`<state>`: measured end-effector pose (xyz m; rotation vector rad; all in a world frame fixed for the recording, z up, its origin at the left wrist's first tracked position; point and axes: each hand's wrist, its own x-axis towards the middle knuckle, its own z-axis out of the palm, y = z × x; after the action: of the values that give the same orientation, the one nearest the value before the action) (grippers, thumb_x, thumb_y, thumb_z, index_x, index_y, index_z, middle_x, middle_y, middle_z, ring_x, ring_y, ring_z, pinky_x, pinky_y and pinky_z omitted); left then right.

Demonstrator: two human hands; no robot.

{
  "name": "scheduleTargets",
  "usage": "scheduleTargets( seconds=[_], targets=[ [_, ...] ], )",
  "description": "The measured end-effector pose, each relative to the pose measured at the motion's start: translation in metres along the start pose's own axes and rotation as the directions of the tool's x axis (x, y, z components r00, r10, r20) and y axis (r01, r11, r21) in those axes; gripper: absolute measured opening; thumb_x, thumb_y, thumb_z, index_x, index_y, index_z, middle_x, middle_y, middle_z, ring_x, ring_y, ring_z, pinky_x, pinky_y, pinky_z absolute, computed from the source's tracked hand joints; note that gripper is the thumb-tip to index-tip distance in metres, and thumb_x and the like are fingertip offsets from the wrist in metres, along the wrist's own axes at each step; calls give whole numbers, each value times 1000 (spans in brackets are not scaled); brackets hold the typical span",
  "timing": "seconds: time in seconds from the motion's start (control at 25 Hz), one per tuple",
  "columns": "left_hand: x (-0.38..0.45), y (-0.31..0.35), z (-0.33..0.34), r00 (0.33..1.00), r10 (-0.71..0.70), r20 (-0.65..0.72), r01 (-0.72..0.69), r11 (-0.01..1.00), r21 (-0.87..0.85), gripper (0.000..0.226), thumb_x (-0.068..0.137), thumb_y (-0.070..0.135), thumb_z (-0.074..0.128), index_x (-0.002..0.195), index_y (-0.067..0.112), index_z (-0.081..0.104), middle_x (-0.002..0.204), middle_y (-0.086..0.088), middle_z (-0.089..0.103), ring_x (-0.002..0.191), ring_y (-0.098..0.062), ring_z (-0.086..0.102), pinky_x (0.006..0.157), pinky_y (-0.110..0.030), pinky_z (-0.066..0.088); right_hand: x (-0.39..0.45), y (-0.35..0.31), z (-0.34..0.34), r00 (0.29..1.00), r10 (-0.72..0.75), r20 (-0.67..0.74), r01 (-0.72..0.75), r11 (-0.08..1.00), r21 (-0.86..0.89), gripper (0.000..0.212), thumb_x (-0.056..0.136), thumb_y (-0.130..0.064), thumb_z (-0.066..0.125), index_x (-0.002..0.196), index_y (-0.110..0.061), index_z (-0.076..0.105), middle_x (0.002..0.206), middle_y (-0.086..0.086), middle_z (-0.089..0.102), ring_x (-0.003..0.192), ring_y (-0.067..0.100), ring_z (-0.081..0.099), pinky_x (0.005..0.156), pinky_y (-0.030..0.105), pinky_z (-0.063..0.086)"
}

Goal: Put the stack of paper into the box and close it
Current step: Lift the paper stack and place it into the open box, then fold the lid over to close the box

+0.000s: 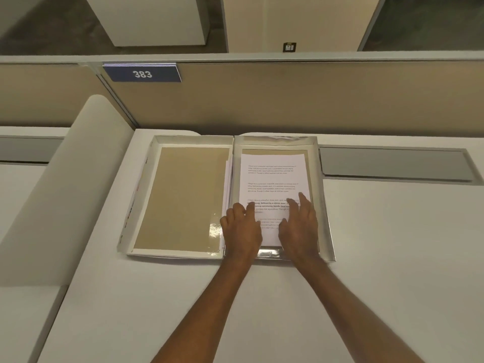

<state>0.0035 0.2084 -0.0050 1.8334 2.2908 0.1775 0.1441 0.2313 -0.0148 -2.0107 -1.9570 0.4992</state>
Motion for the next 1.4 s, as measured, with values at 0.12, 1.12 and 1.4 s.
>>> scheduleTargets(
  seconds=[0.12,1.12,1.4],
  targets=[
    [-26,-30,1,962,-197,-189,159,967,-197,51,91,33,72,139,22,57,133,-8,58,120,-30,55,102,-48,44,-13,-23,6,994,-76,84,66,992,108,51,97,-16,63,147,-10,52,163,14,40,148,34,38,118,49,41],
    [-75,-101,-17,615,-784,89,149,5,-989,90,83,-7,53,157,35,20,142,4,50,118,-23,65,83,-21,56,-61,-82,52,895,-330,300,340,940,21,56,105,-33,45,160,-21,39,172,11,27,147,34,37,116,44,36],
    [-93,-52,-20,815,-547,-191,49,393,-918,71,88,-5,69,142,21,32,132,-7,55,108,-24,61,94,-36,57,-63,-50,19,915,-286,286,175,917,358,45,108,-33,50,151,-19,54,169,11,35,154,29,34,125,42,30]
  ],
)
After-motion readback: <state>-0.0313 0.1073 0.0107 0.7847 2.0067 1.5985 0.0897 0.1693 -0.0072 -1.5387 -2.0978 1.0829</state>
